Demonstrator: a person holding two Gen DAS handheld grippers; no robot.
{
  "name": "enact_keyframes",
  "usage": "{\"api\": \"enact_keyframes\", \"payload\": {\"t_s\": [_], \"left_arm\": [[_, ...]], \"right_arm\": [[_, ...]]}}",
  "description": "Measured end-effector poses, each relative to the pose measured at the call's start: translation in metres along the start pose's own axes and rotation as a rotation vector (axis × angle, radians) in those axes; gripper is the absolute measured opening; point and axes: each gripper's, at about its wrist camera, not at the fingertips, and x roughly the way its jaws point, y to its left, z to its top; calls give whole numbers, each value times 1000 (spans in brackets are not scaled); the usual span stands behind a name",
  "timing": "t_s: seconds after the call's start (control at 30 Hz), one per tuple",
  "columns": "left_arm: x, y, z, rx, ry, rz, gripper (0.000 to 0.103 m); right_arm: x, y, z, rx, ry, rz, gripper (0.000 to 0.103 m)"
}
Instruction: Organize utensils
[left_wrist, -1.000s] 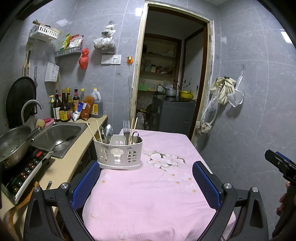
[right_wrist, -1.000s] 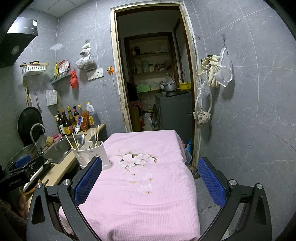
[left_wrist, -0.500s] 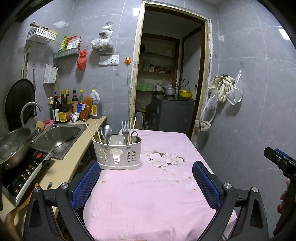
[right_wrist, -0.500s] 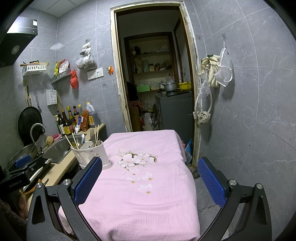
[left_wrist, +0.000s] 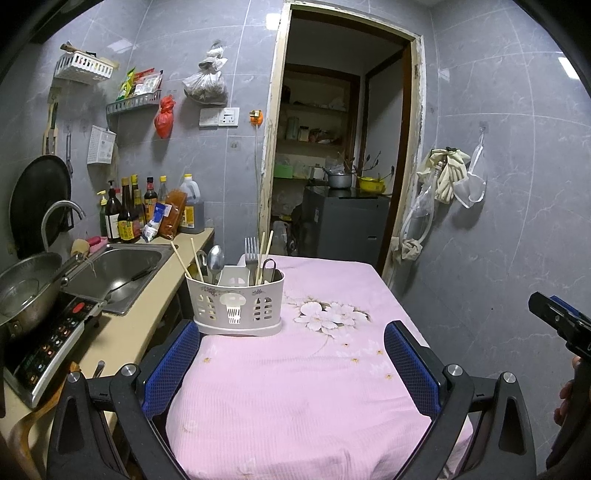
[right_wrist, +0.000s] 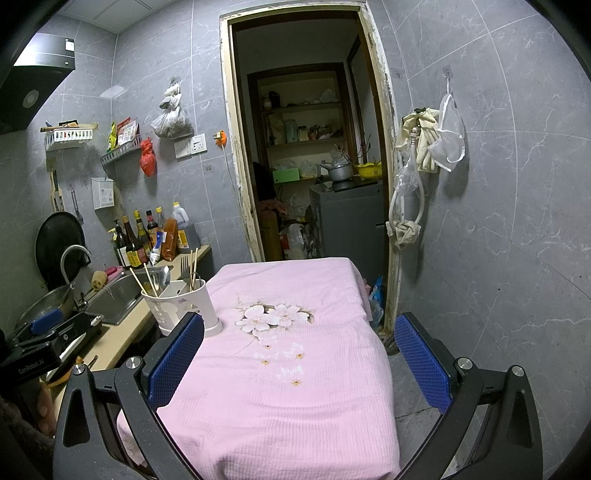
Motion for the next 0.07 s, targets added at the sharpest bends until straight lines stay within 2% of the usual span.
{"api": "enact_keyframes", "payload": {"t_s": [0.07], "left_arm": [[0,1,0,-1,1,1,101]], "right_arm": [[0,0,-1,0,1,-1,101]]}}
